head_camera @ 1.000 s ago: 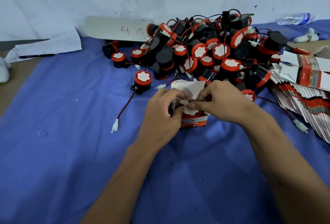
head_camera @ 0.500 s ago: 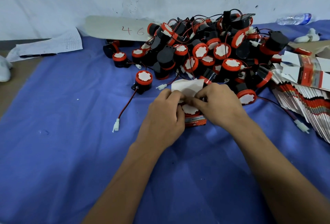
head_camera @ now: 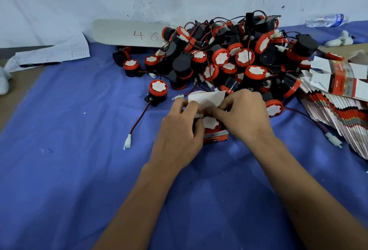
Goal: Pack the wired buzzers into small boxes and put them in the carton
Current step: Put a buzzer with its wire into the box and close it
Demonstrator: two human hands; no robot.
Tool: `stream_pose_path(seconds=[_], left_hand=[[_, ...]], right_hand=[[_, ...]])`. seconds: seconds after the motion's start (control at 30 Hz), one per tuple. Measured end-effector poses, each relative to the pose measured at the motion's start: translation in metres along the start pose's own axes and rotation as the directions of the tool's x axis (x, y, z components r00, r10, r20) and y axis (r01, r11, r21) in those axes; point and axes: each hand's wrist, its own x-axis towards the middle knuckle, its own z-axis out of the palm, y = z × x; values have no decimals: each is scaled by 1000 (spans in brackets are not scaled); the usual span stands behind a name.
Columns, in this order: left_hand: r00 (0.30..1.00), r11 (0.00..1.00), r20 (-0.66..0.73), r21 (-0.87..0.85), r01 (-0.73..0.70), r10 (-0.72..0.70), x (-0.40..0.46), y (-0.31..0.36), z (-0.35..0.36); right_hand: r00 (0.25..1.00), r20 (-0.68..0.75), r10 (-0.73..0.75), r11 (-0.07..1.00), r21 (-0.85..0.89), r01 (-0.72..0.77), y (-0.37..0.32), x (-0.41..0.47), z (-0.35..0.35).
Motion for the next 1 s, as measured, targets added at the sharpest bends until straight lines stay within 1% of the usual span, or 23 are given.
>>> stream_pose_path(seconds=[0.07, 0.1, 0.17, 0.27, 0.37, 0.5, 0.6, 0.7, 0.83, 0.9, 1.0], left_hand=[[1000, 1000, 4, -12, -12, 12, 1, 0, -1], [1000, 1000, -1, -17, -19, 19, 2, -1, -2], [999, 999, -15, -26, -31, 30, 3, -1, -2], [999, 999, -25, -25, -31, 30, 2, -2, -2], [999, 999, -17, -15, -28, 28, 2, 0, -3], [1000, 1000, -1, -5, -7, 7, 2, 2, -3], [1000, 1000, 12, 10, 28, -28, 1, 5, -2], [998, 997, 12, 48, 60, -60, 1, 7, -1], [998, 997, 17, 62, 51, -52, 3, 7, -2], [998, 996, 28, 71, 47, -49, 3, 7, -2], [999, 995, 15, 93, 31, -33, 3, 8, -4]], right_hand=[[997, -73, -5, 1000, -30, 3, -1, -1, 2], [996, -86, -12, 999, -53, 8, -1, -2, 4], [997, -67, -25, 998, -56, 21, 1, -2, 6], [1000, 5, -28, 1000, 0, 28, 3, -1, 6], [998, 66, -5, 999, 47, 2, 5, 1, 5], [1000, 29, 13, 1000, 25, -14, 5, 0, 7], [1000, 22, -7, 1000, -9, 7, 4, 0, 7], [992, 112, -60, 998, 12, 59, 6, 3, 2], [968, 227, -108, 993, 65, 96, 10, 4, -4], [971, 224, -85, 994, 82, 68, 9, 3, -4], [983, 185, 0, 990, 135, -26, 5, 1, 0]])
